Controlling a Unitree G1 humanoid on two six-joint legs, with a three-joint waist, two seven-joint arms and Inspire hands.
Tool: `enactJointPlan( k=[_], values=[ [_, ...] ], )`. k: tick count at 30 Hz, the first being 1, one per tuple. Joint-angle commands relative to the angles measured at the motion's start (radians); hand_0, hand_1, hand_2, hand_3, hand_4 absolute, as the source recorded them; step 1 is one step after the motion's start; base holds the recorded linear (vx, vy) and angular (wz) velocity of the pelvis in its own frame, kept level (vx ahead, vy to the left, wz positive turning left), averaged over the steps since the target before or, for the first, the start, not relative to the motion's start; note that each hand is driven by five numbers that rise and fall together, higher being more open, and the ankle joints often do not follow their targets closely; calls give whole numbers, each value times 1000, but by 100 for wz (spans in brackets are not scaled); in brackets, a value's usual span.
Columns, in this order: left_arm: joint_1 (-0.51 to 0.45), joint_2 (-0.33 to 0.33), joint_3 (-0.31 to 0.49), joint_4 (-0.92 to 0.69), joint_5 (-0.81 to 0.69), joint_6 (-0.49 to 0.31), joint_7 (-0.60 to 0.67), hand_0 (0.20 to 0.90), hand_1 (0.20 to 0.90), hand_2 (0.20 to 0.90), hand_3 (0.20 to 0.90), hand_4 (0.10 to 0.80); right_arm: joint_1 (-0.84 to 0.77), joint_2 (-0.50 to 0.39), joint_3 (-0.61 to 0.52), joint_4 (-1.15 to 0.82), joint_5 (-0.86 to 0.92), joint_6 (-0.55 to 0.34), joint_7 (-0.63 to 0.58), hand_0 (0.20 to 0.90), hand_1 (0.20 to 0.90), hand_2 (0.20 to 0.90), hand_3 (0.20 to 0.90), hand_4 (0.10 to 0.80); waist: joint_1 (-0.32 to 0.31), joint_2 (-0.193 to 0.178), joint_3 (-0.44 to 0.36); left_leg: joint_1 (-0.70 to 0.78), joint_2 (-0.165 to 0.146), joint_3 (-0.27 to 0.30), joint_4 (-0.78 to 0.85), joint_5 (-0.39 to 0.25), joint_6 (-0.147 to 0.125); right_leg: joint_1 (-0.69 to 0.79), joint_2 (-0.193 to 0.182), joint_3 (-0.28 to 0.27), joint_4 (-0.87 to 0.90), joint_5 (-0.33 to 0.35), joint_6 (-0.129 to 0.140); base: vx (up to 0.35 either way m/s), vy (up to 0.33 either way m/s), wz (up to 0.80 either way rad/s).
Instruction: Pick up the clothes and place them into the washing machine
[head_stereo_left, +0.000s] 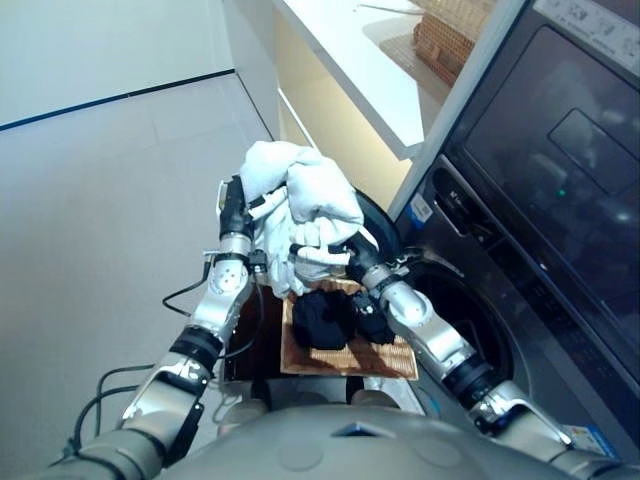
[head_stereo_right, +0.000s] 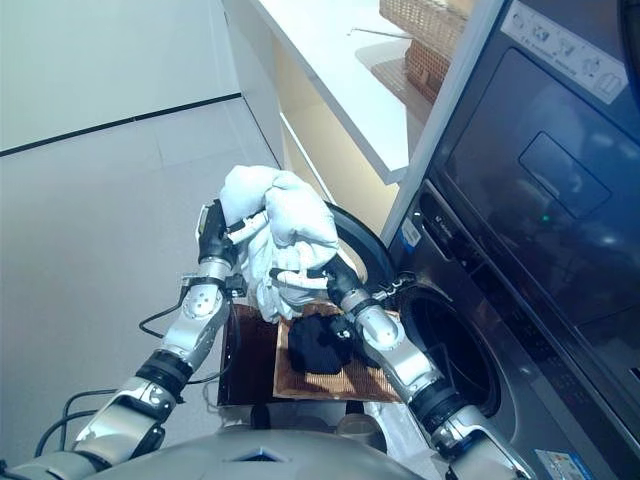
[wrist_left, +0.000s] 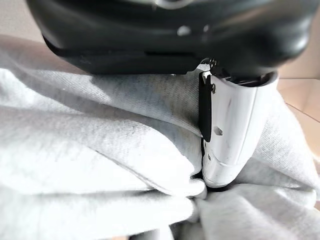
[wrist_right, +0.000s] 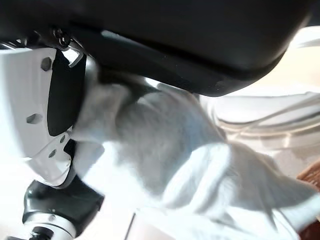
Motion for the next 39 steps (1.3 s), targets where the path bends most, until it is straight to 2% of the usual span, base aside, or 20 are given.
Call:
enactJointPlan(
  k=[1, 25, 35, 36, 37, 38, 39],
  values=[
    [-148, -1, -50, -77, 31, -90, 4, 200, 200, 200, 200, 300, -129, 93, 13, -120, 34, -121, 19, 200, 200, 200, 200, 300, 38, -30, -73, 21, 33, -12, -8, -41, -69, -40, -40, -22, 17, 7, 32, 0, 0, 0],
    [-147, 0, -51, -83, 24, -84, 11, 200, 200, 200, 200, 300, -122, 91, 14, -116, 75, -119, 6, 200, 200, 200, 200, 300, 39, -28, -70, 22, 34, -13, -8, -43, -68, -38, -40, -22, 19, 5, 31, 0, 0, 0],
    [-145, -1, -51, -92, 13, -88, 0, 200, 200, 200, 200, 300, -126, 82, 10, -123, 38, -124, -2, 200, 200, 200, 200, 300, 39, -28, -72, 22, 34, -15, -8, -43, -68, -37, -39, -24, 18, 3, 31, 0, 0, 0],
    [-148, -1, -52, -92, 7, -92, -6, 469, 469, 469, 469, 492, -126, 84, 9, -123, 48, -128, 5, 200, 200, 200, 200, 300, 39, -27, -70, 22, 34, -16, -8, -43, -69, -36, -39, -24, 18, 3, 31, 0, 0, 0],
    [-146, -1, -51, -93, 5, -94, -10, 818, 818, 818, 818, 741, -127, 83, 7, -123, 48, -130, 5, 200, 200, 200, 200, 300, 39, -27, -71, 23, 33, -15, -8, -43, -68, -36, -39, -24, 18, 3, 31, 0, 0, 0],
    [-145, 1, -50, -90, 7, -93, -11, 900, 900, 900, 900, 800, -127, 84, 4, -123, 49, -133, 7, 200, 200, 200, 200, 300, 39, -27, -71, 24, 33, -15, -8, -43, -68, -36, -39, -24, 18, 3, 31, 0, 0, 0],
    [-145, 1, -50, -89, 10, -95, -5, 900, 900, 900, 900, 800, -126, 83, 1, -123, 47, -136, 4, 200, 200, 200, 200, 300, 39, -27, -71, 24, 34, -16, -8, -43, -69, -36, -38, -24, 18, 3, 30, 0, 0, 0]
  ],
)
